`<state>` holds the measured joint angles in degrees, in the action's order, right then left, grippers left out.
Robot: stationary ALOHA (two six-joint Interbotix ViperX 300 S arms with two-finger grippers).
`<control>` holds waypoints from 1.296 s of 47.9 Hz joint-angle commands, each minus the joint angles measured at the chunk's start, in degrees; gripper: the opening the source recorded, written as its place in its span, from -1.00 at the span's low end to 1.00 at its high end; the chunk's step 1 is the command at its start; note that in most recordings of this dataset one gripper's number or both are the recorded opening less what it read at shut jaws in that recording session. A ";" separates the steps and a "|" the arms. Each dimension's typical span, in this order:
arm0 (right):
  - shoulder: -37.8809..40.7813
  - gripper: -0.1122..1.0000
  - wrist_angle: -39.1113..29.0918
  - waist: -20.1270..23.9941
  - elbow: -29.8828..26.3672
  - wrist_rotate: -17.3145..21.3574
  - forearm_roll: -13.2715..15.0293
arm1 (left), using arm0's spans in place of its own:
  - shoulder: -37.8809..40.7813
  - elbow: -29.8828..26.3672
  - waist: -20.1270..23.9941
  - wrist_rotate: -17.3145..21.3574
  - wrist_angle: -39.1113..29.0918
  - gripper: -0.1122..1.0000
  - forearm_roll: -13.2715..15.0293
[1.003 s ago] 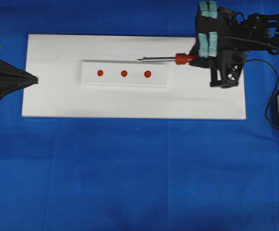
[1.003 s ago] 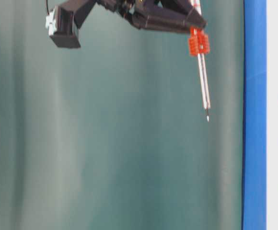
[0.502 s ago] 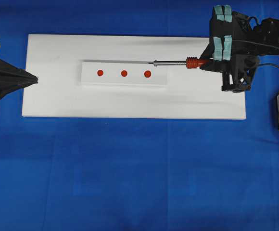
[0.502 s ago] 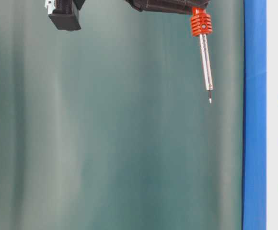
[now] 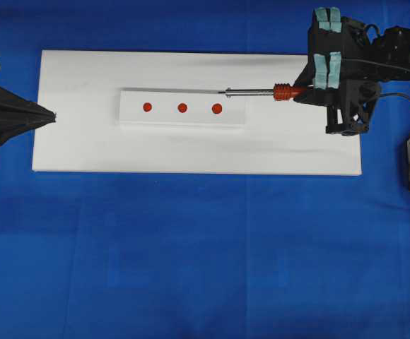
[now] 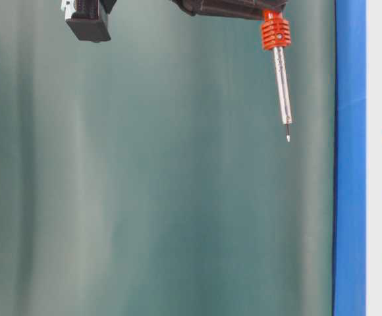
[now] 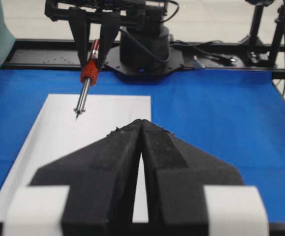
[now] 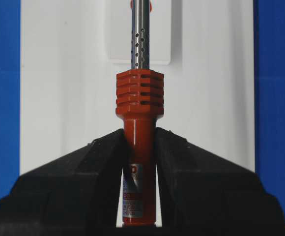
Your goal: Touch the tip of the soldering iron to the mark.
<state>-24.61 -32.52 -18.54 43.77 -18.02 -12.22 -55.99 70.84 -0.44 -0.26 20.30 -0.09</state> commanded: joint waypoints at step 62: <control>9.93 -0.69 7.73 0.97 2.81 0.18 -0.26 | 0.26 -0.62 -0.09 -0.35 0.53 -0.80 0.00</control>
<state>-14.77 -25.66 -17.75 46.93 -17.93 -12.30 -55.99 70.93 -0.44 -0.53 20.30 0.00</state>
